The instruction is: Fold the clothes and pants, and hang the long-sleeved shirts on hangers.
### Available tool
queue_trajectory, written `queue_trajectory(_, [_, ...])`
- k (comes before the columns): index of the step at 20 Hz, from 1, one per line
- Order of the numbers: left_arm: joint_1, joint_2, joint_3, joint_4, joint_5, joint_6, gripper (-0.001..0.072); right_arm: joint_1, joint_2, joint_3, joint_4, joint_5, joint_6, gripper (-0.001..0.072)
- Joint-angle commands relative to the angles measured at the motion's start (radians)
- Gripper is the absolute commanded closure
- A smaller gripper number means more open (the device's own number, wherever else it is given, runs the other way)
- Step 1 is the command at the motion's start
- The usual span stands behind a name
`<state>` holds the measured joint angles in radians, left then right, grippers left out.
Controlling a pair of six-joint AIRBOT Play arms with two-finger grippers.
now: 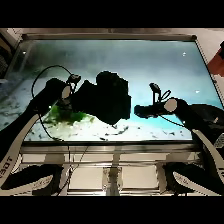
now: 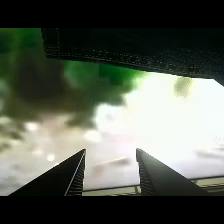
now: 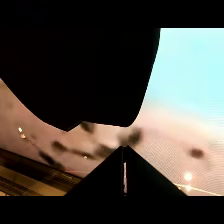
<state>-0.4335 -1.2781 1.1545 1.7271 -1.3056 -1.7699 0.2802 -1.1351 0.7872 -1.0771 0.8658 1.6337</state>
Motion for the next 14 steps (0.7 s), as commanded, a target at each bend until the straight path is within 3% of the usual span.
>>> queue_trajectory(1, [0.001,0.0,0.0,0.0,0.0,0.0,0.0362,0.001,0.0,0.0,0.0,0.009,0.0,0.0679])
queue_trajectory(11, [0.001,0.0,0.0,0.0,0.001,0.0,0.0362,0.0,-0.008,0.028,-0.026,0.031,-0.015,0.0679])
queue_trajectory(14, [0.001,-0.004,0.0,0.001,0.095,0.0,0.0361,0.0,-0.058,0.135,-0.077,0.035,-0.02,0.0679])
